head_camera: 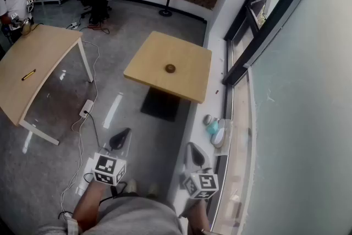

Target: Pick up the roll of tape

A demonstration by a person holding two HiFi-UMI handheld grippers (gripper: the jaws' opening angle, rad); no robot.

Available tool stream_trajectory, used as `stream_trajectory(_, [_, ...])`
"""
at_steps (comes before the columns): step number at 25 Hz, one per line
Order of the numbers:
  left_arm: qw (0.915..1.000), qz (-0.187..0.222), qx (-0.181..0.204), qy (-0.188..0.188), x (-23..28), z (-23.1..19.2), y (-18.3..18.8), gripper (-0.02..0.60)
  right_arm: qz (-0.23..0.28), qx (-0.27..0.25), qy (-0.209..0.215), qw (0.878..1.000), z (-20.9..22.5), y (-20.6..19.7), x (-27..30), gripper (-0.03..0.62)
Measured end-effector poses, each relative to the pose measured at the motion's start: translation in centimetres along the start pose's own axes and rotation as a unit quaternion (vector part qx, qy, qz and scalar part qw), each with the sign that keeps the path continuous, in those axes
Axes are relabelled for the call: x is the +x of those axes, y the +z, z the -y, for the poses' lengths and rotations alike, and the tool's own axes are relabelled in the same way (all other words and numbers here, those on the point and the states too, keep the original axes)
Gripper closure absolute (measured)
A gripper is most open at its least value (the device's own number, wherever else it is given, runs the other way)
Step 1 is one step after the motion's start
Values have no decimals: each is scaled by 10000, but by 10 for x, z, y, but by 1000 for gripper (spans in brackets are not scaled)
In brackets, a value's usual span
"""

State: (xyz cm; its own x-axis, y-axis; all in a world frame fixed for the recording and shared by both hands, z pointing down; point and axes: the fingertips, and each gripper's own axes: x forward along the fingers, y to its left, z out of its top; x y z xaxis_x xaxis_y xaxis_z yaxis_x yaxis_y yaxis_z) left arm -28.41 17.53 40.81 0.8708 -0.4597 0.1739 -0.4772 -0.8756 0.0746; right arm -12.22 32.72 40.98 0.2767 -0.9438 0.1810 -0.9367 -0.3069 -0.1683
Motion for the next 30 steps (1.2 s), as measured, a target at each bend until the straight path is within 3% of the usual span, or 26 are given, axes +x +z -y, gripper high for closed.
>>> stream_trajectory(12, [10000,61,59,-2,8,13,8,581,58,-3,-20,10000,18,4,-3,580])
stream_trajectory(30, [9988,153,208,421,34,55,6,581,74,-19,496,9987,67,3,-4,580])
